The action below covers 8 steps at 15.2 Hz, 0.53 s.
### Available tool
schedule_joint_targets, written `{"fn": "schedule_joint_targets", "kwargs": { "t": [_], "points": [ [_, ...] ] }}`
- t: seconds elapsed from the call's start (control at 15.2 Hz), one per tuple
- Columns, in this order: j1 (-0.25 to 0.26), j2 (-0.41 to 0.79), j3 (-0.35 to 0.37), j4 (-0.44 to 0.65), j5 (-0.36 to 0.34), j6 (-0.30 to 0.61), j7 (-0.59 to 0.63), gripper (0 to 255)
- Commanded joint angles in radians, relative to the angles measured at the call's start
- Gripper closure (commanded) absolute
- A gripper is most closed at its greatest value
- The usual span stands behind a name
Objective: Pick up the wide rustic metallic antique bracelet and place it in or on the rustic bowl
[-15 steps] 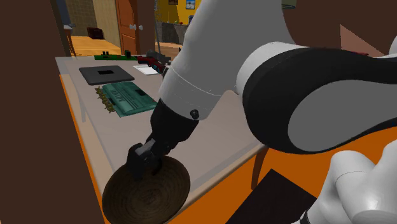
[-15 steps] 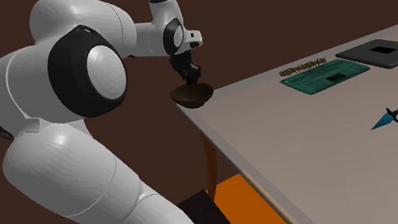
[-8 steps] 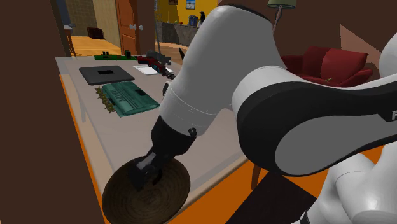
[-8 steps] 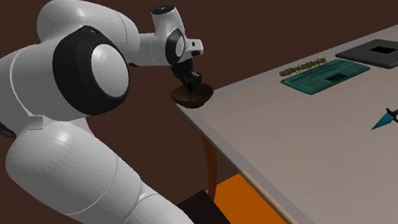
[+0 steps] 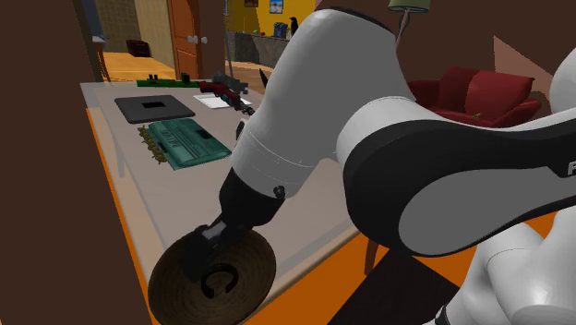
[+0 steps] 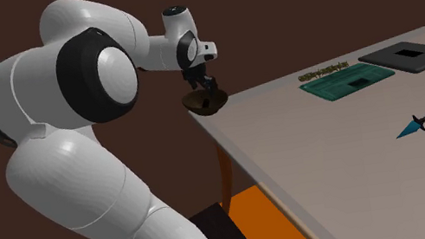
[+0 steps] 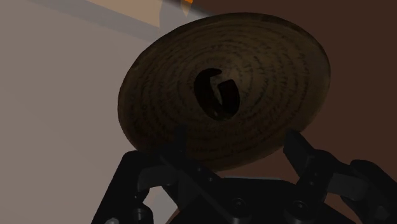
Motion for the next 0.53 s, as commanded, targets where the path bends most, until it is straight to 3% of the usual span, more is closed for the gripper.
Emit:
{"fn": "schedule_joint_targets", "kwargs": {
  "t": [0.0, 0.13, 0.46],
  "points": [
    [0.000, 0.000, 0.000, 0.000, 0.000, 0.000, 0.000, 0],
    [0.000, 0.000, 0.000, 0.000, 0.000, 0.000, 0.000, 0],
    [0.014, -0.084, -0.038, 0.045, 0.027, -0.127, -0.021, 0]
  ]
}}
